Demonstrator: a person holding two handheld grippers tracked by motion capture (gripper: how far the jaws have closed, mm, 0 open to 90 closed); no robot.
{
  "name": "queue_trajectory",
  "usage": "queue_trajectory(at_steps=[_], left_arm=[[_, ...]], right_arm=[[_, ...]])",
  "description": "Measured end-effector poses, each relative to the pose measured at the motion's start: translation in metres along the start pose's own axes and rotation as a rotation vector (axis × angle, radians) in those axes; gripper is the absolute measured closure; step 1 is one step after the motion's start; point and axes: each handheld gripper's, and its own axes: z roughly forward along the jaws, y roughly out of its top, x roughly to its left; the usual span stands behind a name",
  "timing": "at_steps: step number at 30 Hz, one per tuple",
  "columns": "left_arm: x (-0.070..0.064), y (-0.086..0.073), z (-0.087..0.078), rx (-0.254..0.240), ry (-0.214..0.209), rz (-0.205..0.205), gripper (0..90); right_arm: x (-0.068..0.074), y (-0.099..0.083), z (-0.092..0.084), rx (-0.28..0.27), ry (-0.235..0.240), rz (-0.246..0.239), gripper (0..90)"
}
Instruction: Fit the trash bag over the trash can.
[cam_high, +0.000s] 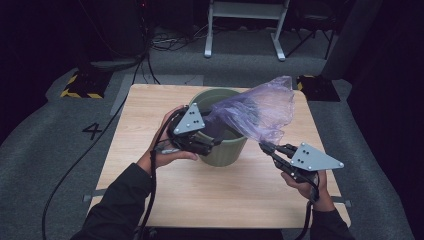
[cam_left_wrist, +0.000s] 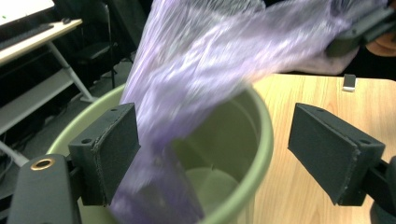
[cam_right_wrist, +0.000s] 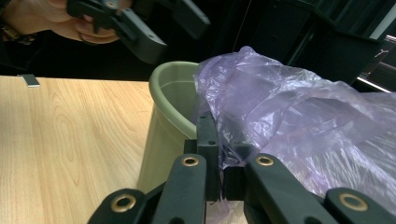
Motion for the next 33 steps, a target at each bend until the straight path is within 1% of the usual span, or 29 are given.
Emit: queue_trajectory(at_steps=[1,2,3,5,7,8,9,10,11,12,13,14,15,16,18,21,23,25,30,33], left_arm=[[-0.001,0.004,0.004,0.001,0.003,0.013,16.0],[-0.003,0.008,0.011,0.012,0.011,0.036,16.7],[-0.003,0.01,0.014,0.024,0.019,0.048,17.9],[-0.004,0.014,0.025,0.057,0.026,0.059,20.9],[-0.004,0.015,0.032,0.077,0.034,0.066,27.5],[-0.003,0.015,0.036,0.093,0.057,0.07,31.8],[-0.002,0.015,0.038,0.101,0.068,0.067,38.2],[-0.002,0.014,0.039,0.102,0.062,0.058,40.4],[0.0,0.013,0.039,0.095,0.044,0.05,45.7],[0.001,0.012,0.04,0.092,0.041,0.04,53.9],[0.001,0.011,0.04,0.097,0.042,0.039,56.6],[0.001,0.011,0.04,0.101,0.035,0.05,62.2],[0.001,0.01,0.04,0.102,0.039,0.058,66.9],[0.0,0.01,0.039,0.103,0.039,0.064,69.6],[-0.001,0.01,0.038,0.104,0.034,0.08,79.0],[-0.003,0.008,0.033,0.093,0.04,0.094,87.1],[-0.003,0.004,0.028,0.087,0.039,0.095,89.0],[-0.003,-0.001,0.022,0.081,0.046,0.093,89.4],[0.002,-0.015,0.005,0.054,0.062,0.049,89.4],[0.004,-0.023,-0.005,0.033,0.07,0.024,89.4]], right_arm=[[0.0,0.001,0.001,0.002,0.003,-0.003,88.7],[0.001,0.002,0.001,0.002,0.007,-0.006,88.6],[0.002,0.003,0.001,0.002,0.011,-0.011,88.6],[0.003,0.004,0.001,0.003,0.014,-0.019,88.5],[0.003,0.005,0.001,0.001,0.019,-0.021,88.4],[0.003,0.005,0.0,0.0,0.02,-0.022,88.4],[0.004,0.004,0.0,-0.004,0.023,-0.017,88.4],[0.004,0.004,-0.001,-0.005,0.025,-0.017,88.4],[0.004,0.004,-0.001,-0.005,0.024,-0.015,88.4],[0.004,0.003,-0.001,-0.006,0.025,-0.015,88.4],[0.005,0.003,-0.001,-0.005,0.027,-0.013,88.4],[0.005,0.003,-0.001,-0.006,0.029,-0.014,88.3],[0.006,0.003,-0.001,-0.005,0.029,-0.016,88.3],[0.006,0.003,-0.001,-0.005,0.029,-0.016,88.3],[0.007,0.004,-0.001,-0.008,0.032,-0.017,87.9],[0.009,0.005,-0.001,-0.016,0.032,-0.017,85.8],[0.01,0.005,-0.001,-0.017,0.034,-0.017,84.9],[0.011,0.005,-0.001,-0.015,0.034,-0.017,81.1],[0.011,0.0,-0.003,-0.009,0.028,0.018,65.3],[0.009,-0.003,-0.005,-0.004,0.021,0.035,59.1]])
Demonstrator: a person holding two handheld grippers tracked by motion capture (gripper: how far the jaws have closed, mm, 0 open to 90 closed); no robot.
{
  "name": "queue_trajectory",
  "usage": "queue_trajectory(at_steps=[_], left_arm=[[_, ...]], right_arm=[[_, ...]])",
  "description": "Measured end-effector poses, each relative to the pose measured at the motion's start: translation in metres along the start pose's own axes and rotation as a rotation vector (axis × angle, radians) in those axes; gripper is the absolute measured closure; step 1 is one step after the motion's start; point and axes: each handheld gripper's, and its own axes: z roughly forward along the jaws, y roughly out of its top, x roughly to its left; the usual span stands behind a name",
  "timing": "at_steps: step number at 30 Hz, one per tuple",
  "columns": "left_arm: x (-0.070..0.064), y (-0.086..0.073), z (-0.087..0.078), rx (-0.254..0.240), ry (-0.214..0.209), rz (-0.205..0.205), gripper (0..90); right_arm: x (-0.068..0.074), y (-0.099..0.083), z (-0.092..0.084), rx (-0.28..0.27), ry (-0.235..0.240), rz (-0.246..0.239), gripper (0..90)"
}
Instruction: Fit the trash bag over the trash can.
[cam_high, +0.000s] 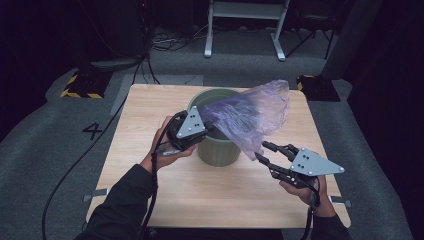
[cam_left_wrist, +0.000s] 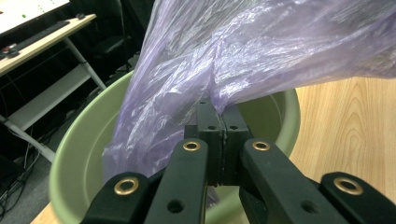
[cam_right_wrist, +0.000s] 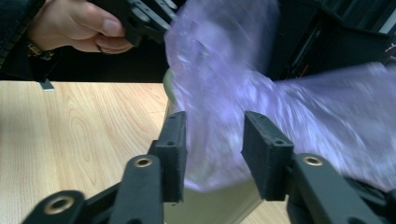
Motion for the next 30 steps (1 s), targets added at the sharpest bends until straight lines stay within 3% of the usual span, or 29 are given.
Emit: queue_trajectory(at_steps=[7,12,18,24,30], left_arm=[[0.003,-0.019,-0.018,-0.041,0.007,-0.043,89.4],[0.003,-0.03,-0.026,-0.059,0.003,-0.071,89.4],[0.0,-0.041,-0.025,-0.049,0.001,-0.083,89.4],[-0.001,-0.048,-0.021,-0.037,-0.001,-0.095,89.3],[-0.001,-0.052,-0.02,-0.036,-0.003,-0.101,89.2]], right_arm=[[-0.009,-0.006,-0.007,-0.015,-0.026,0.057,49.1],[-0.022,-0.006,-0.014,-0.033,-0.08,0.133,45.3],[-0.037,-0.004,-0.022,-0.055,-0.141,0.181,37.9],[-0.047,-0.009,-0.029,-0.06,-0.148,0.235,33.8],[-0.056,-0.013,-0.02,-0.03,-0.165,0.358,27.8]])
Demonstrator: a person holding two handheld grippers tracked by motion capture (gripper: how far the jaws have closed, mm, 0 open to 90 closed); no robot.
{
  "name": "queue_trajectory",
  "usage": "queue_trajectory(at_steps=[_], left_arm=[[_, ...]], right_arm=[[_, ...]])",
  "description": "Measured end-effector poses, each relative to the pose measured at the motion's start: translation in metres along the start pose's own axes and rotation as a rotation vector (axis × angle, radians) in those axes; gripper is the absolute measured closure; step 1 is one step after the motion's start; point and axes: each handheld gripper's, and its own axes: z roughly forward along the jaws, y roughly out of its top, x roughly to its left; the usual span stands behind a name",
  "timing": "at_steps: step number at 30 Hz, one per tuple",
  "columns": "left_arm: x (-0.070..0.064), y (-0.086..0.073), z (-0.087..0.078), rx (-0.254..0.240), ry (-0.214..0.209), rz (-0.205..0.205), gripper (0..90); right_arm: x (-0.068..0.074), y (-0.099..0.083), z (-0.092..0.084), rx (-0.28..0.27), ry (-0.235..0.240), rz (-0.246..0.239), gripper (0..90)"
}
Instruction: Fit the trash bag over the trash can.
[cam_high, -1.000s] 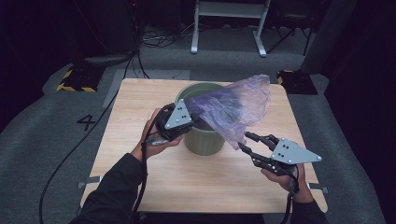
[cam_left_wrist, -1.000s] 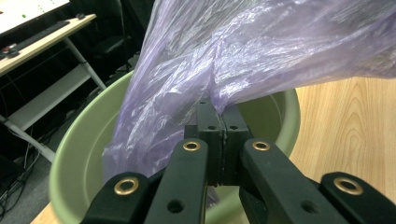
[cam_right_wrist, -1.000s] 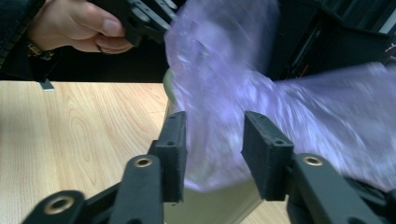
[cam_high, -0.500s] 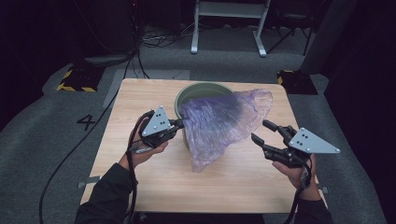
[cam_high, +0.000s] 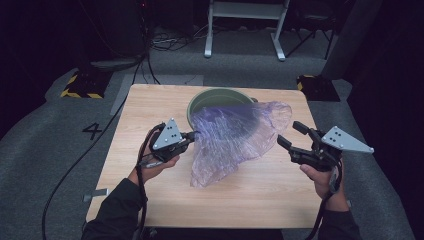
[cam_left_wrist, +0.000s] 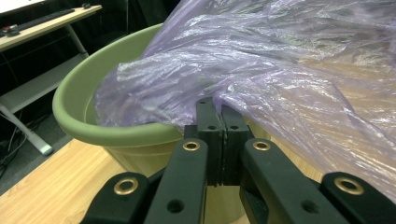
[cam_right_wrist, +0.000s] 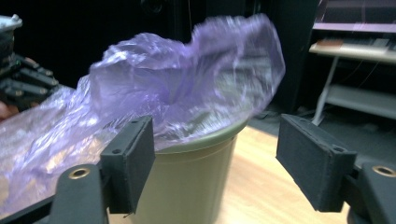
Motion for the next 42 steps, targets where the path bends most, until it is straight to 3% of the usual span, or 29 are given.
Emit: queue_trajectory(at_steps=[4,6,9,14,17,20,23,26,31,36,39,42], left_arm=[[0.0,-0.002,0.0,0.0,0.0,-0.002,88.0],[-0.001,-0.003,0.0,-0.001,0.005,0.0,85.6],[0.0,-0.004,-0.001,-0.001,0.006,-0.003,83.2],[0.0,-0.006,-0.004,0.004,0.01,-0.003,78.2],[0.0,-0.006,-0.008,0.003,0.024,-0.018,64.9],[0.0,-0.002,-0.016,-0.007,0.037,-0.062,47.2],[-0.007,0.005,-0.026,-0.016,0.059,-0.035,33.1],[-0.012,0.013,-0.036,-0.007,0.062,-0.013,24.5],[-0.015,0.022,-0.053,-0.021,0.08,0.044,22.0],[-0.008,0.023,-0.066,-0.027,0.112,0.033,21.2],[-0.01,0.031,-0.069,-0.049,0.081,0.024,20.9],[-0.018,0.048,-0.065,-0.084,0.022,0.033,20.7]], right_arm=[[-0.007,-0.004,0.016,0.037,0.046,0.102,26.9],[-0.009,-0.006,0.023,0.049,0.088,0.12,38.9],[-0.007,-0.006,0.026,0.037,0.134,0.098,58.2],[0.001,-0.004,0.029,0.011,0.163,0.035,81.1],[0.005,-0.001,0.028,-0.011,0.164,-0.005,87.9],[0.01,0.003,0.026,-0.029,0.159,-0.041,89.6],[0.015,0.007,0.024,-0.039,0.15,-0.078,90.0],[0.019,0.01,0.025,-0.03,0.138,-0.11,90.0],[0.024,0.013,0.026,-0.032,0.131,-0.144,90.0],[0.024,0.015,0.023,-0.022,0.092,-0.172,90.0],[0.025,0.016,0.021,-0.024,0.101,-0.182,90.0],[0.03,0.017,0.023,-0.017,0.102,-0.2,90.0]])
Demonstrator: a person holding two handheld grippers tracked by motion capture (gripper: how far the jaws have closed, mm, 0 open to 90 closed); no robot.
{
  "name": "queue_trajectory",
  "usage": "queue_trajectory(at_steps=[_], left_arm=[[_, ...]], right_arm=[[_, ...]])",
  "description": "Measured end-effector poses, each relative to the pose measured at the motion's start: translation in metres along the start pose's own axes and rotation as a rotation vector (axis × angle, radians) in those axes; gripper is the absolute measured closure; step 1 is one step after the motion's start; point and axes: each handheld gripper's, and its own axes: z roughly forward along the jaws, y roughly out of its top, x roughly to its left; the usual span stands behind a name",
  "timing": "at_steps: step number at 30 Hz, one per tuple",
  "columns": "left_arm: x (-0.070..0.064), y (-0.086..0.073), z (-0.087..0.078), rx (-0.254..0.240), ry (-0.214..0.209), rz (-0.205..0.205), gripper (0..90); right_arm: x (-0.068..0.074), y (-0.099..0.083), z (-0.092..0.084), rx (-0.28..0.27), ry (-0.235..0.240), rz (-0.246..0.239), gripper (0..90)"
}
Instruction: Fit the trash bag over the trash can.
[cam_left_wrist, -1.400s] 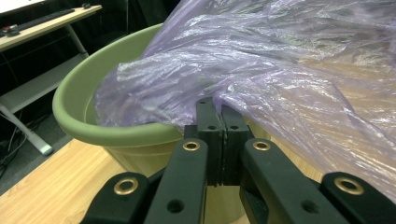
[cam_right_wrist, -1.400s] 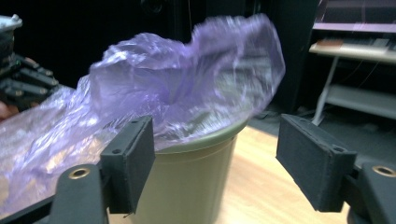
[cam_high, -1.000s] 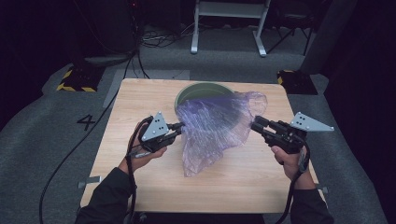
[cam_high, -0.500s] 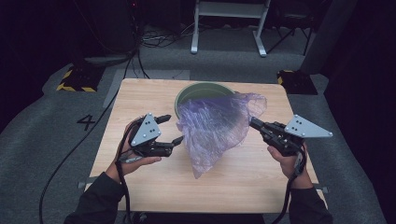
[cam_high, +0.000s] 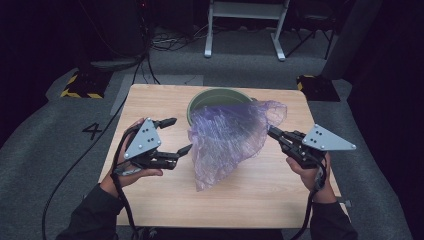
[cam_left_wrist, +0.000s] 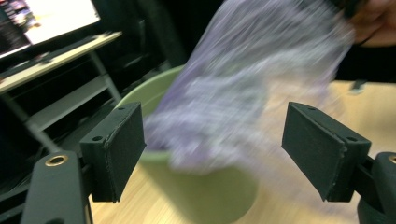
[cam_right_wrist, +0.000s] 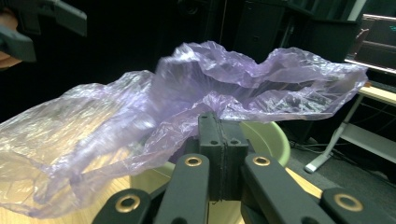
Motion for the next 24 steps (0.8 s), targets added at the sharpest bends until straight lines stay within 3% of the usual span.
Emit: queue_trajectory(at_steps=[6,9,14,20,23,24], left_arm=[[-0.019,0.025,0.032,0.028,-0.089,0.019,20.5],[-0.032,0.032,0.048,0.054,-0.13,0.059,19.9],[-0.05,0.036,0.079,0.14,-0.146,0.079,22.0],[-0.059,0.036,0.107,0.216,-0.125,0.116,45.7],[-0.055,0.033,0.112,0.248,-0.127,0.15,62.5],[-0.054,0.032,0.113,0.25,-0.125,0.149,71.9]], right_arm=[[0.005,0.003,0.004,-0.002,0.011,-0.014,90.0],[0.008,0.004,0.005,0.001,0.016,-0.025,90.0],[0.011,0.005,0.007,-0.001,0.029,-0.042,90.0],[0.016,0.004,0.009,0.001,0.043,-0.062,90.0],[0.017,0.003,0.009,0.002,0.048,-0.065,90.0],[0.017,0.002,0.009,0.003,0.048,-0.069,90.0]])
